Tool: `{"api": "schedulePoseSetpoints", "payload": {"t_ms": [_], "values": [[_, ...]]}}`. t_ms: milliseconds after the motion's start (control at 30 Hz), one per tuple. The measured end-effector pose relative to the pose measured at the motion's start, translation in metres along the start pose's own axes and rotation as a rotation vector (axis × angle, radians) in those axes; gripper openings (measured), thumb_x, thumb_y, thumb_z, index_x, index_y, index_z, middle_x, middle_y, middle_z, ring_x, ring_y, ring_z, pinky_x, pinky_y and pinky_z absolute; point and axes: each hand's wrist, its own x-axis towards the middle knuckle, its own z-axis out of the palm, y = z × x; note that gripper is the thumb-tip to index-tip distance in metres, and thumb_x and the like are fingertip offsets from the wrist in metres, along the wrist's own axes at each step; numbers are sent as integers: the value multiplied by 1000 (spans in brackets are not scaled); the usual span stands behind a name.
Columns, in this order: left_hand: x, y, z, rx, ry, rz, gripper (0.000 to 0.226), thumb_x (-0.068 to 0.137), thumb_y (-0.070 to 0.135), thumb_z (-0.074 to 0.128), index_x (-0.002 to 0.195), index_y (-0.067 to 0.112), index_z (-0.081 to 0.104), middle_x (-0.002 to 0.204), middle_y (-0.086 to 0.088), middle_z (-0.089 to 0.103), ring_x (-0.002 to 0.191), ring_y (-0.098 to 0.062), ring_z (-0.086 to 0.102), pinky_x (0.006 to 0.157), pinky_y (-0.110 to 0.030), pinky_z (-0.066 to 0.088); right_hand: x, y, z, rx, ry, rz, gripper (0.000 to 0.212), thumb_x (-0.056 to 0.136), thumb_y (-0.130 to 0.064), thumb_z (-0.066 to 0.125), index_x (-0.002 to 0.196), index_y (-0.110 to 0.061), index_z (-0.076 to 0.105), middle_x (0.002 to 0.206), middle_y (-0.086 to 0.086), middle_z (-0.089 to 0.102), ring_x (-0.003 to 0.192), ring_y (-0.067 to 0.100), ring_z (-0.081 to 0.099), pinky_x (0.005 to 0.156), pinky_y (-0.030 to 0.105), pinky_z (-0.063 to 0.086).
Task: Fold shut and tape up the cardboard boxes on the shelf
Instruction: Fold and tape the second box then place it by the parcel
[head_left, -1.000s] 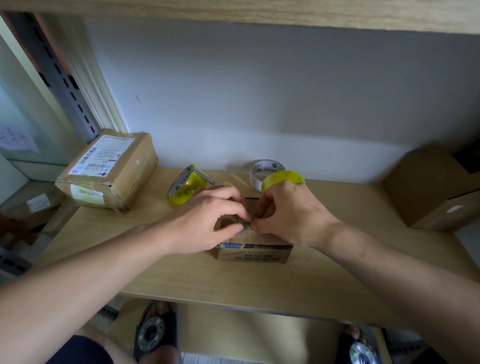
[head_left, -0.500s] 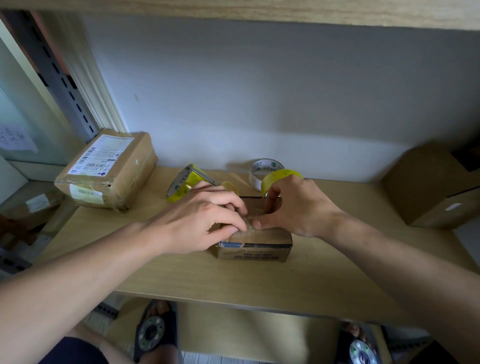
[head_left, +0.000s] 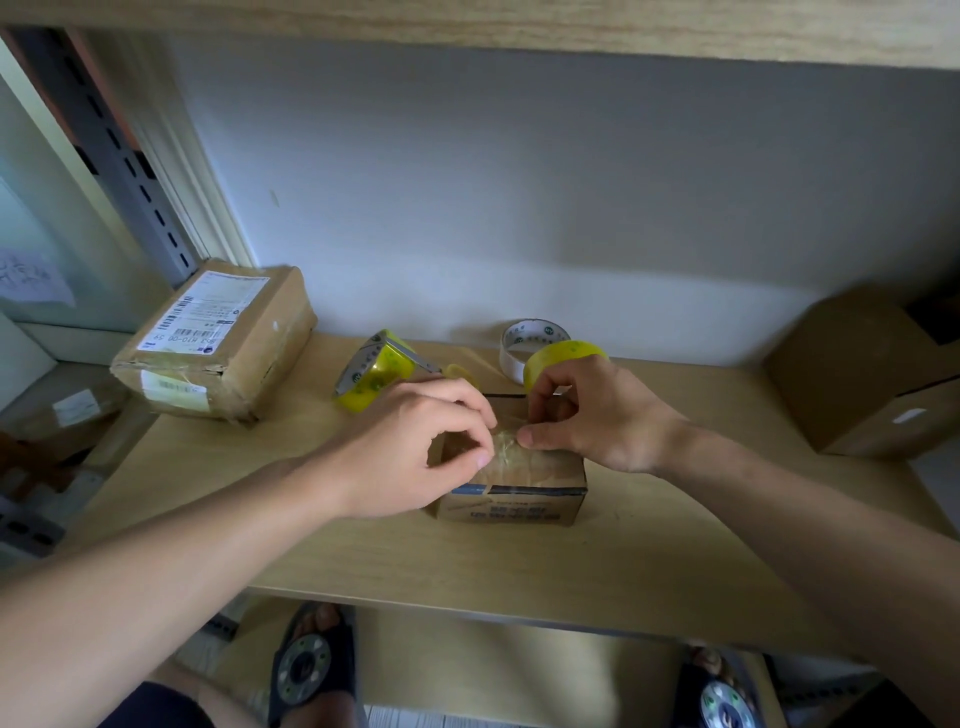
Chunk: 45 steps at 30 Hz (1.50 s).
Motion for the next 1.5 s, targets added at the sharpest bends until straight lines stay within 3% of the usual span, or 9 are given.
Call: {"api": "schedulePoseSetpoints", "payload": {"t_ms": [200,300,433,633,733,867,1000,1267,1500], "values": [[9,6,11,-22,102,-103,16,85,30,79,87,24,64,91,12,65,89,-10,61,80,-30,49,-6,0,4,-31,54,-178,10,81,-19,86,80,-22,77,58,-14,54,56,-2,52,55,11,38],[11,8,13,-25,101,-169,21,83,38,80,94,29,64,91,12,63,90,-9,56,79,-28,46,-9,1,8,-150,98,-270,12,84,-21,82,81,-28,73,66,-15,60,64,0,56,60,14,40],[12,9,13,-62,75,-217,22,83,36,81,100,30,68,95,14,64,93,-8,55,78,-22,43,-11,7,14,-197,123,-367,7,88,-18,76,86,-21,69,80,-10,65,74,10,56,69,27,45],[12,11,15,-56,70,-235,21,83,38,77,102,31,70,96,10,64,91,-8,54,79,-29,46,-15,8,13,-94,215,-368,10,95,-13,67,90,-19,61,75,-13,61,71,0,55,62,12,40],[12,11,13,-70,65,-243,18,84,34,77,100,30,72,95,12,66,91,-9,55,77,-25,45,-15,5,11,-71,183,-314,11,89,-20,77,93,-18,67,80,-8,66,78,4,58,65,13,44],[14,13,11,-76,61,-254,16,85,26,79,99,30,73,93,15,68,90,-8,56,74,-16,42,-13,4,12,-131,141,-280,12,83,-26,84,90,-22,75,71,-14,63,69,-4,58,64,11,44],[15,15,9,-73,53,-262,20,82,26,81,101,30,74,93,14,69,90,-10,56,72,-13,41,-11,5,15,-176,184,-324,3,89,-19,76,87,-17,76,75,-8,66,68,8,54,66,21,43],[16,17,13,-86,92,-276,13,81,30,82,91,28,75,90,9,66,86,-11,57,76,-31,48,-12,9,24,-224,148,-410,14,96,-14,61,87,-22,53,91,4,61,84,28,56,77,47,49],[16,18,14,-68,110,-261,17,76,45,73,84,31,72,86,12,64,83,-11,58,76,-35,50,-21,9,26,-202,155,-411,10,103,-17,54,95,-22,52,97,2,61,80,29,56,70,44,48]]}}
